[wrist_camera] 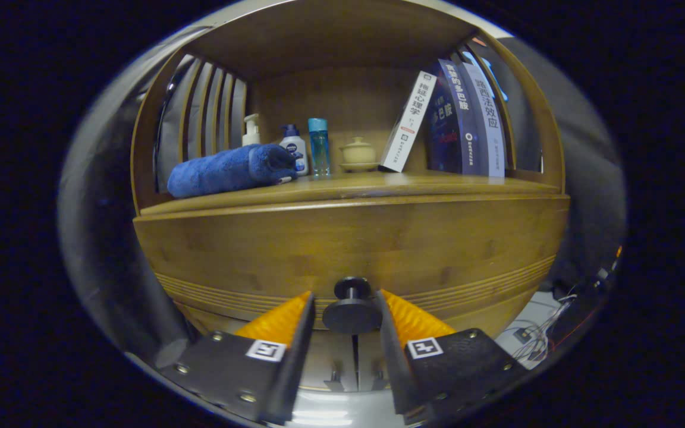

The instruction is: Pull open the drawer, take out the items inside it, and place them on the countertop above the cabinet.

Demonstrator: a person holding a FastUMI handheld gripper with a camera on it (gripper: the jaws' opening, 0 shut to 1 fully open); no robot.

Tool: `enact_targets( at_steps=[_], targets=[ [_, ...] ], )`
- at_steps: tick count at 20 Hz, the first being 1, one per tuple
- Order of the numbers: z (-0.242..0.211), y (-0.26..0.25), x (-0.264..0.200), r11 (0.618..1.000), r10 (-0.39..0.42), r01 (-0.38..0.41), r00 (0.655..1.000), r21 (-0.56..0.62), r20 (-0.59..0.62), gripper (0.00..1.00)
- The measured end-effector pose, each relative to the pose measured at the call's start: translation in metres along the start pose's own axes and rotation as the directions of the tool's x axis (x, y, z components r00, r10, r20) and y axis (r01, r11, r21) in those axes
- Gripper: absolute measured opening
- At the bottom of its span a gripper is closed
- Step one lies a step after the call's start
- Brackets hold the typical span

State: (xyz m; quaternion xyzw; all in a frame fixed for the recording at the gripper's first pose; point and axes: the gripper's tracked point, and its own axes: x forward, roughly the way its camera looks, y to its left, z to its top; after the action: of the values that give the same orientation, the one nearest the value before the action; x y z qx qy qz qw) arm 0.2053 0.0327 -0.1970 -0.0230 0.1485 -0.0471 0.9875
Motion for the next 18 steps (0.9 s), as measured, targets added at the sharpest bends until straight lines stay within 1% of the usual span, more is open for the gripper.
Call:
enact_targets(
  at_steps=[1,3,4,5,6,7,8,10,11,13,15,16,17,18],
  targets=[
    [0.001,0.002,-0.001,1.000,0.003,-0.003,1.000,0.007,-0.004,0.45],
    [0.005,0.002,-0.011,1.000,0.001,-0.001,1.000,0.022,0.017,0.45],
    [0.014,0.002,-0.013,1.000,-0.007,0.006,0.999,0.022,0.053,0.45],
    [0.026,0.001,-0.011,1.000,-0.016,0.016,0.994,0.006,0.105,0.45],
    [0.032,0.003,-0.007,0.999,-0.014,0.018,0.993,-0.040,0.119,0.45],
    [0.025,0.001,-0.013,0.996,-0.025,0.032,0.997,-0.084,0.077,0.44],
    [0.024,0.002,-0.016,0.996,-0.027,0.034,0.996,-0.079,0.080,0.44],
    [0.026,0.003,-0.018,1.000,-0.026,0.025,0.995,0.011,0.092,0.45],
    [0.024,0.003,-0.018,0.999,-0.024,0.022,0.996,0.023,0.084,0.45],
    [0.019,0.001,-0.016,0.999,-0.038,0.039,0.997,-0.001,0.060,0.45],
    [0.019,0.000,-0.014,0.996,-0.075,0.078,0.995,-0.038,0.060,0.45],
    [0.010,-0.001,-0.009,0.993,-0.097,0.099,0.995,-0.058,0.037,0.45],
    [-0.003,-0.002,-0.009,0.991,-0.116,0.114,0.993,-0.071,-0.015,0.45],
    [-0.011,-0.003,-0.009,0.992,-0.118,0.117,0.992,-0.053,-0.031,0.45]
  ],
)
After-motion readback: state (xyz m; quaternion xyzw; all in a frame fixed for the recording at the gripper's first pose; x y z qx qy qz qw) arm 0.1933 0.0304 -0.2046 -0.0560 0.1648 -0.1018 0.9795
